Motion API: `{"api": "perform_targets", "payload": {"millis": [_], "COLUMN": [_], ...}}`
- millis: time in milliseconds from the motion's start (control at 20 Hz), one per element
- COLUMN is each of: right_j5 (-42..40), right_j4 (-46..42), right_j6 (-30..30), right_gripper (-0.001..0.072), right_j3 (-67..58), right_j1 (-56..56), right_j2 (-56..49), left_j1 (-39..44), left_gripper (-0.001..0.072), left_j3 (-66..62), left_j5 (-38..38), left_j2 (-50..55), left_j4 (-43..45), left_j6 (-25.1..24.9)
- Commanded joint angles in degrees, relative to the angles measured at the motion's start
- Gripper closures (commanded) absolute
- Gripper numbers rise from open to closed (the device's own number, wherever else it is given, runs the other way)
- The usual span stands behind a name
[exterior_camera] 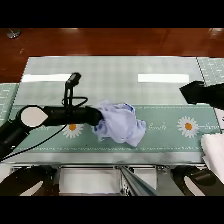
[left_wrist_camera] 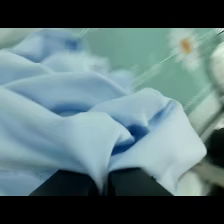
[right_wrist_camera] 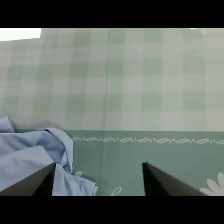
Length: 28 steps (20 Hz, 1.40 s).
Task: Fold the shirts.
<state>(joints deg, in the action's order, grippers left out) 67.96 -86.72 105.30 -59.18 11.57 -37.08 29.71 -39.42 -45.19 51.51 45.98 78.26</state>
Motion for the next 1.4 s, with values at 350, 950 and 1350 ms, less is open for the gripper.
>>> {"api": "perform_targets", "payload": {"millis": [350,950,1350], "right_j5": [-3.5,-5.4,-11.43], "right_j4": [9.7,25.57,31.15], "right_j6": [-8.68,-17.27,-18.93], "right_gripper": [0.0079,0.0081,0.0081], "right_j3": [-2.45,25.2,25.33], "right_j1": [-11.23,-33.51,-18.34], "right_j2": [-16.9,-16.85,-16.85], "left_j1": [-24.28,-33.88,-35.04], "left_gripper": [0.0002,0.0005,0.0007], "left_j3": [-3.67,27.5,26.88], "left_j5": [-25.31,-8.92,4.59], "left_j2": [0.5,-17.77,0.0], "left_j4": [11.04,-4.85,-23.63], "left_j6": [5.38,15.3,-3.58]}}
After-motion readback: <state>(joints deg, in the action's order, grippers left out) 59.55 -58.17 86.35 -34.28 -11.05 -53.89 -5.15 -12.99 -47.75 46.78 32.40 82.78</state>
